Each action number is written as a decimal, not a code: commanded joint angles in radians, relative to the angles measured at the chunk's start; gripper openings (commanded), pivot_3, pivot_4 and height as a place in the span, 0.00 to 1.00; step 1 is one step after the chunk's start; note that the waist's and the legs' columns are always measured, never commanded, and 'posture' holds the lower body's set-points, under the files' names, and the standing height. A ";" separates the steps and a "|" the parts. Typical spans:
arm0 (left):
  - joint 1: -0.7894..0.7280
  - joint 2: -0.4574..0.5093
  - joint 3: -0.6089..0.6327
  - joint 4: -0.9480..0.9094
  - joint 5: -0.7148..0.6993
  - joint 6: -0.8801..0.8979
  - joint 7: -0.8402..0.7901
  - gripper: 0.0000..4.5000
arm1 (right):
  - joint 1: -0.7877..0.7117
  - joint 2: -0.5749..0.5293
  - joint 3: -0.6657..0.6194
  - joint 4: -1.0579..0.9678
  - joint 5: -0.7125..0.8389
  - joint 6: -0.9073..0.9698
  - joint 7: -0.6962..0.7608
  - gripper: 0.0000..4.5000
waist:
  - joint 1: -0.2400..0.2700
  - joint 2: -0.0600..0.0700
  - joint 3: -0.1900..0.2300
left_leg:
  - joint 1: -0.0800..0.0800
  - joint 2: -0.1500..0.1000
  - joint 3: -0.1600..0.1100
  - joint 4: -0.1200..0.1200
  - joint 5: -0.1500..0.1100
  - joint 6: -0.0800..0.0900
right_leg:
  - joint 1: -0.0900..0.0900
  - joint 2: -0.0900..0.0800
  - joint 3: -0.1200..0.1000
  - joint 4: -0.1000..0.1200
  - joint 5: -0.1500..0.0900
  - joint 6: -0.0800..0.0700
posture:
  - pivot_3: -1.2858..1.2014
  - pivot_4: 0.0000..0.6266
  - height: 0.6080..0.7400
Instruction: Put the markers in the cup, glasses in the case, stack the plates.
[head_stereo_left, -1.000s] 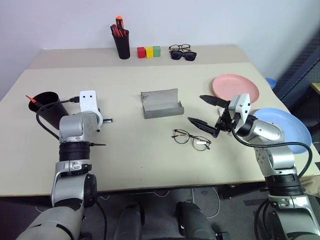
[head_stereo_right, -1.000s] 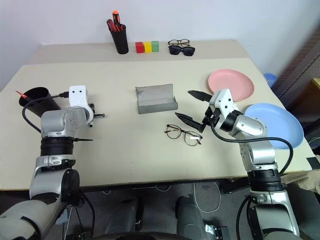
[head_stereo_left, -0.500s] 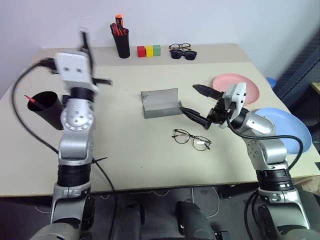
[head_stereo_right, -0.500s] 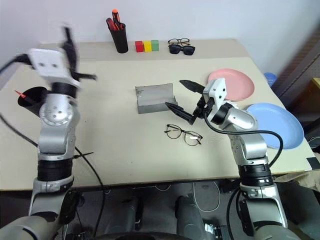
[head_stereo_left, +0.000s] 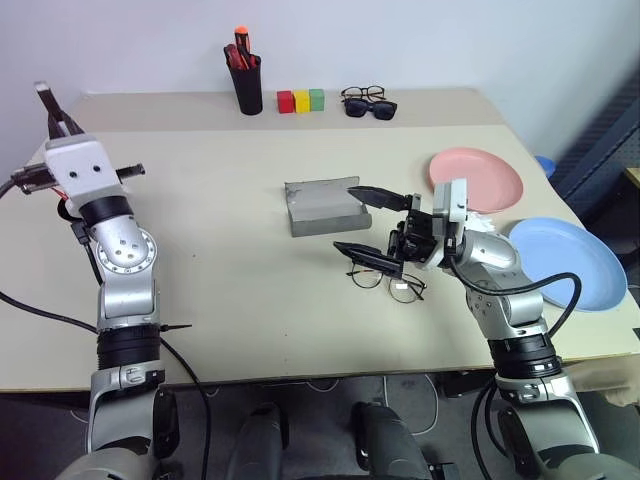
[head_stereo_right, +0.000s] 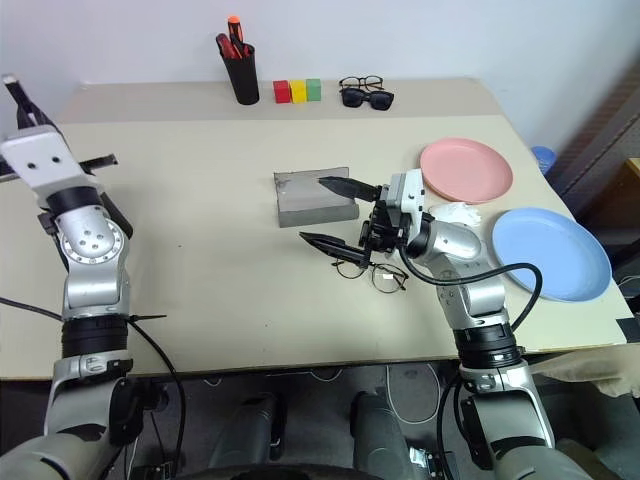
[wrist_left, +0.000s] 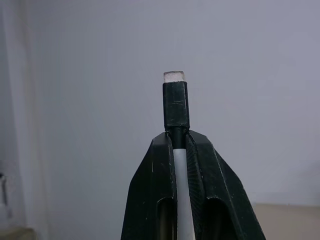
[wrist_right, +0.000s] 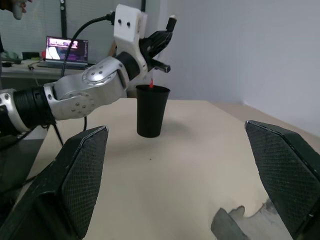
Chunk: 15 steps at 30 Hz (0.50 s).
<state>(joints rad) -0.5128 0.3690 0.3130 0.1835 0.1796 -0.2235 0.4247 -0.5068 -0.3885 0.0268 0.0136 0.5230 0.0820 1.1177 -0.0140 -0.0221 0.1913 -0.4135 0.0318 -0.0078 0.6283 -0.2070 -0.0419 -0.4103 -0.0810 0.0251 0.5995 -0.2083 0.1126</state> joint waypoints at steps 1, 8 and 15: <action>0.018 0.011 0.013 -0.015 0.025 -0.012 0.018 0.01 | -0.013 0.003 -0.017 0.003 0.001 -0.035 0.015 1.00 | 0.000 0.000 0.000 | 0.000 0.000 0.000 0.000 0.000 0.000 | 0.000 0.000 0.000 0.000 0.000 0.000 | 0.52 0.24 1.00; 0.037 0.062 0.006 0.081 0.101 -0.053 0.091 0.01 | -0.006 0.011 -0.011 0.015 -0.005 -0.051 0.026 1.00 | 0.001 0.000 0.000 | 0.000 0.000 0.000 0.000 0.000 0.000 | 0.000 0.000 0.000 0.000 0.000 -0.001 | 0.52 0.24 1.00; 0.020 0.105 -0.032 0.171 0.182 -0.117 0.156 0.01 | 0.001 0.009 -0.018 0.022 -0.009 -0.059 0.022 1.00 | 0.002 0.000 0.000 | 0.000 0.000 0.000 0.000 0.000 0.000 | 0.000 0.000 0.000 0.000 0.000 -0.001 | 0.52 0.24 1.00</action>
<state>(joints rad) -0.4768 0.4561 0.2884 0.3515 0.3389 -0.3095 0.5594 -0.5052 -0.3799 0.0265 0.0449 0.5135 0.0411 1.1427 -0.0121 -0.0221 0.1913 -0.4135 0.0319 -0.0073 0.6281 -0.2071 -0.0421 -0.4105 -0.0814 0.0249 0.5991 -0.2085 0.1119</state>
